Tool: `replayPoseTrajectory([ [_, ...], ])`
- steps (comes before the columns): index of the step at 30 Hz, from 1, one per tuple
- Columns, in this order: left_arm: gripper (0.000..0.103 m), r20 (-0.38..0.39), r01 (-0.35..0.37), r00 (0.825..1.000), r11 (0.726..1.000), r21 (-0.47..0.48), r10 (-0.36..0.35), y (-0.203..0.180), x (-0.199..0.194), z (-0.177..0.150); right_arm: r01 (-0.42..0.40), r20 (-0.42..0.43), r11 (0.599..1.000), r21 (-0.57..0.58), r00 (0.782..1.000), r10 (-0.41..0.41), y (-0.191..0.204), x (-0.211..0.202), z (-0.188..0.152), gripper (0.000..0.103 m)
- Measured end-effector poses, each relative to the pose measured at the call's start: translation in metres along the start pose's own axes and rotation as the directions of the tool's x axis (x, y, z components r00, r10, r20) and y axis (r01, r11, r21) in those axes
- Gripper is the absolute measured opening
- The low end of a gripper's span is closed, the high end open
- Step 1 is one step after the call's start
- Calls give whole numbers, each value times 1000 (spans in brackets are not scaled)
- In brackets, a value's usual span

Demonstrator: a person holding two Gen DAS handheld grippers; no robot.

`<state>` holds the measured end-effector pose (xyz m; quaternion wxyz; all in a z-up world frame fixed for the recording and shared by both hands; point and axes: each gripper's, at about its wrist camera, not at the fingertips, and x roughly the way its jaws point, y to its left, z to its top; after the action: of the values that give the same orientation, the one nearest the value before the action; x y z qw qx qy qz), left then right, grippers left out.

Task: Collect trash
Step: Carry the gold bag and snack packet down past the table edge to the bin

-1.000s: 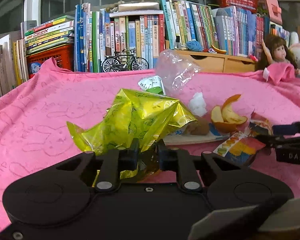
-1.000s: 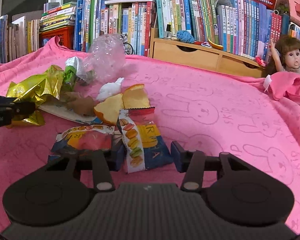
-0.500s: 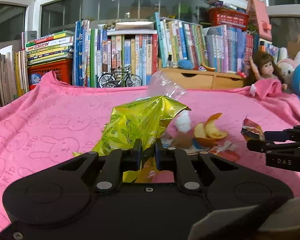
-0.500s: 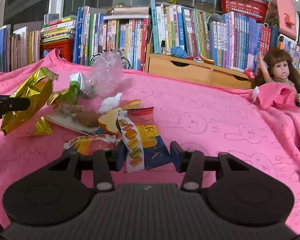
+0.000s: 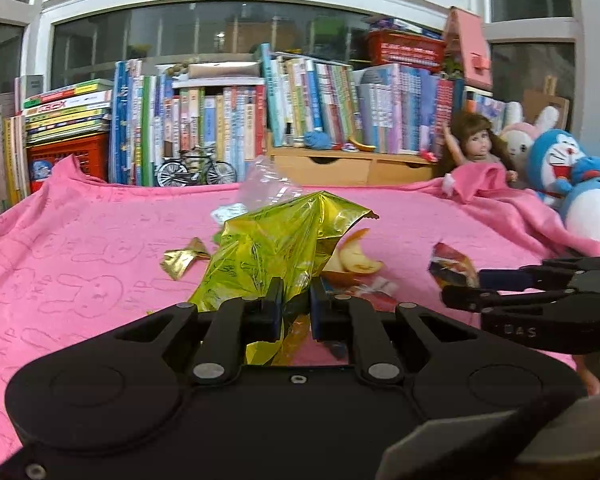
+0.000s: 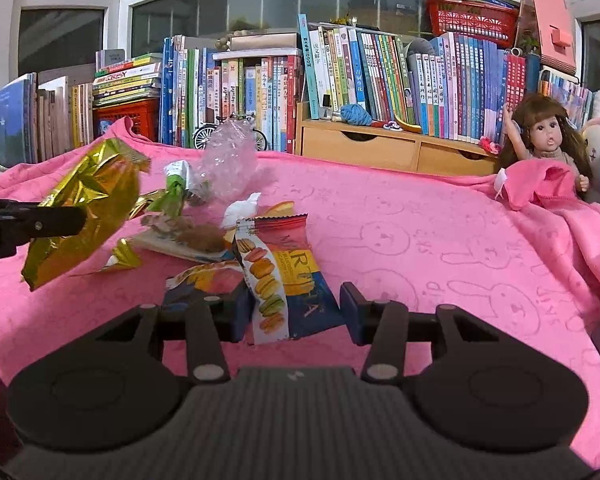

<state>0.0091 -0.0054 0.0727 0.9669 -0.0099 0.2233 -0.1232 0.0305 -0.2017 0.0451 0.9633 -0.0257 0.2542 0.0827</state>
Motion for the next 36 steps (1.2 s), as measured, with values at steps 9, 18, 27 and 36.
replayPoseTrajectory([
  [9, 12, -14, 72, 997, 997, 10, -72, -23, -32, -16, 10, 6, 1000, 28, 1000, -10, 7, -31, -20, 51],
  [18, 12, -58, 165, 984, 986, -22, -166, -38, -68, -35, -2, 15, 999, 42, 1000, 1, 15, -68, -44, 51],
  [27, 12, -136, 250, 957, 965, -75, -258, -38, -98, -50, 14, -4, 997, 75, 1000, -14, 17, -101, -67, 51],
  [36, 11, -228, 311, 922, 950, -40, -312, -41, -109, -82, 21, -67, 994, 111, 998, -14, 22, -122, -96, 51],
])
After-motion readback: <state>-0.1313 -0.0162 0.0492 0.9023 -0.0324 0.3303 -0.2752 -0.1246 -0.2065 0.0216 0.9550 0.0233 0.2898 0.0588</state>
